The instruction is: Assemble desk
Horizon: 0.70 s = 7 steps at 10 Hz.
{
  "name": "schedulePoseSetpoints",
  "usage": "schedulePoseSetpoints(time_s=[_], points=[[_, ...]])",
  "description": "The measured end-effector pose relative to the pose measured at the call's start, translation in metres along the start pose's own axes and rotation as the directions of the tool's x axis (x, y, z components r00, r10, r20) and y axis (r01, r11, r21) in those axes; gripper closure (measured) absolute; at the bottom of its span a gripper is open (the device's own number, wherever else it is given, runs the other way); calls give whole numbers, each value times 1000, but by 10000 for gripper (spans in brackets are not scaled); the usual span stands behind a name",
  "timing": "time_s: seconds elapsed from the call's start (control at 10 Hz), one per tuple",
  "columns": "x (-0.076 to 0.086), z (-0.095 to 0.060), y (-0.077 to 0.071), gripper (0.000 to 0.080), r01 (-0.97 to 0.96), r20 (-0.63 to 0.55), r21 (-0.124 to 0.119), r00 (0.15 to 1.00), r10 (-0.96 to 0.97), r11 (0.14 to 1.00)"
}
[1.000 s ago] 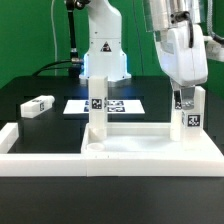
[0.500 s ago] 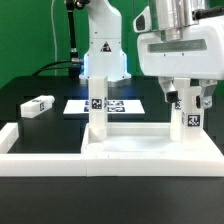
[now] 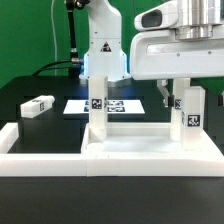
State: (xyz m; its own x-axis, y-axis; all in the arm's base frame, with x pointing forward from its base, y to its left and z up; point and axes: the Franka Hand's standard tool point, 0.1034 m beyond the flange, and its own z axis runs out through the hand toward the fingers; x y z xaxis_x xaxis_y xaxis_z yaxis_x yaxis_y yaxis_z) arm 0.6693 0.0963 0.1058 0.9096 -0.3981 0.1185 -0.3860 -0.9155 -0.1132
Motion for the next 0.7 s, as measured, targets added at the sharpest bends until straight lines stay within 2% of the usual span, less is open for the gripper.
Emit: schedulePoseSetpoints(time_s=[0.2,0.3,0.4,0.6,0.7], points=[[0,0,0,407,-5,0,0,1000,5,1000],[0,1,3,407,-108,3,-4,994,108,994],[1,1,5,504,-174,2,-7,985,174,985],[1,1,7,504,-324,-1,-9,946,324,946],[0,1,10,504,-502,-9,-14,865,502,865]])
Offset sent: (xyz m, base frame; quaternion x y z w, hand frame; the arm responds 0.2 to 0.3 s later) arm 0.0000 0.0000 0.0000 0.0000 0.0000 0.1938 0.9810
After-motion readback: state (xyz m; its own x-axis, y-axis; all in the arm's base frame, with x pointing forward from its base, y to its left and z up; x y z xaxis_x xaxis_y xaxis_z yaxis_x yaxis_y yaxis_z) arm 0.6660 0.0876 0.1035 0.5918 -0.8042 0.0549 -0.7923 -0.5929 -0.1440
